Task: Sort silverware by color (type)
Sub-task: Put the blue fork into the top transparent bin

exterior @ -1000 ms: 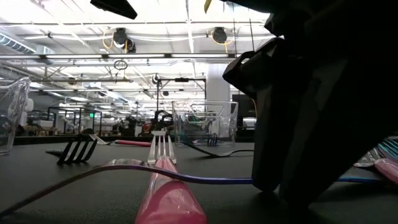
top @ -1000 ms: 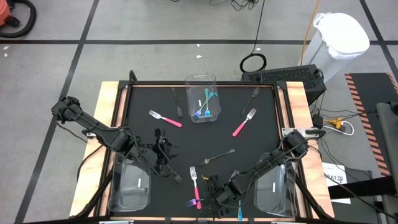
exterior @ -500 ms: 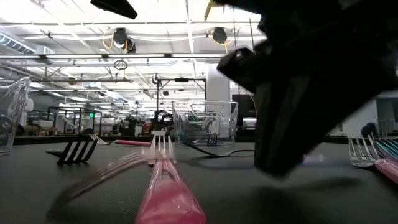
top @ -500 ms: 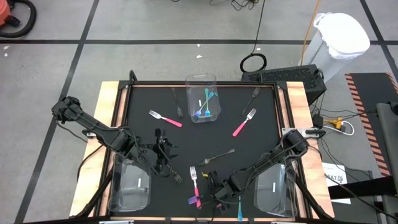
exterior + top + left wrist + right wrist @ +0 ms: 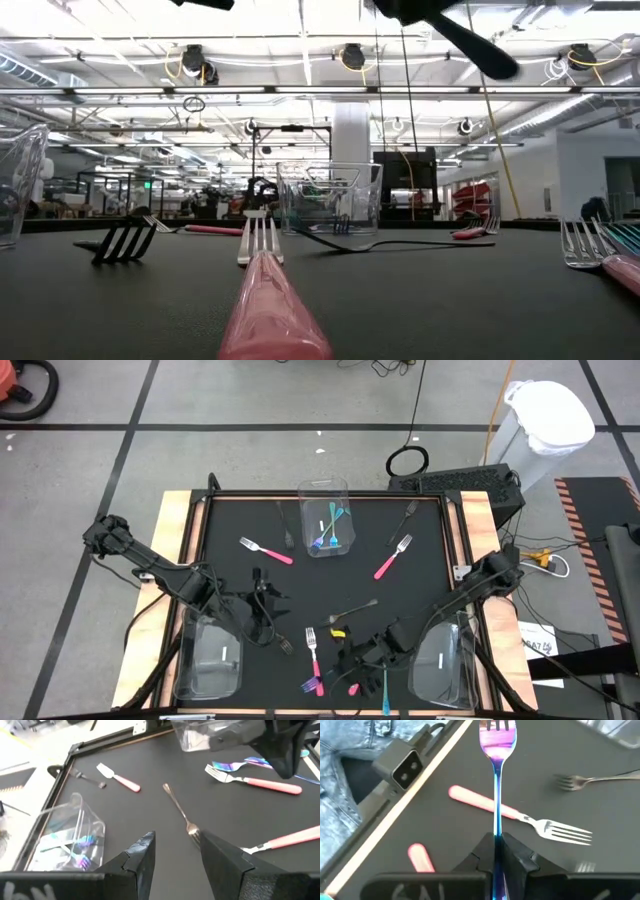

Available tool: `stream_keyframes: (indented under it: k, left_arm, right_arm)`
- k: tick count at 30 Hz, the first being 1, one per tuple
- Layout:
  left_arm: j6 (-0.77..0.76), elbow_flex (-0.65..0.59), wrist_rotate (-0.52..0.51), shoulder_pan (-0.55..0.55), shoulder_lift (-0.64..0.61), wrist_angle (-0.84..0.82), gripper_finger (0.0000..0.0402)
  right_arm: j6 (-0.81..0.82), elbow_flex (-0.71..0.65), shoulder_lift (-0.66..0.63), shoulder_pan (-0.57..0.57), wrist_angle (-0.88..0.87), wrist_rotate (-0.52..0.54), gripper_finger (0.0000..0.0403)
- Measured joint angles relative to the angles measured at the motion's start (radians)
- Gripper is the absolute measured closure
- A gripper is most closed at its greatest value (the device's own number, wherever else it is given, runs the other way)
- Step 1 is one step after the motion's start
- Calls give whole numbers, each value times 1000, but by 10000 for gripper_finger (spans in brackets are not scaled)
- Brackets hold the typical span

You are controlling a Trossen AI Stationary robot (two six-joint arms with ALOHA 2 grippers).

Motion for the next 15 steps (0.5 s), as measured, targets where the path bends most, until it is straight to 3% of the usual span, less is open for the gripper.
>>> stream_keyframes:
  k: [6,12,15]
  left_arm:
    - [7,0,0,0,0,29,244]
    - [16,0,-5,0,9,46,244]
    - [62,0,-5,-1,28,70,244]
  right_arm:
    - [-71,1,-84,-57,-7,-6,389]
    - [-134,-36,-102,-126,107,-115,389]
    - [-165,-90,-98,-155,191,-226,389]
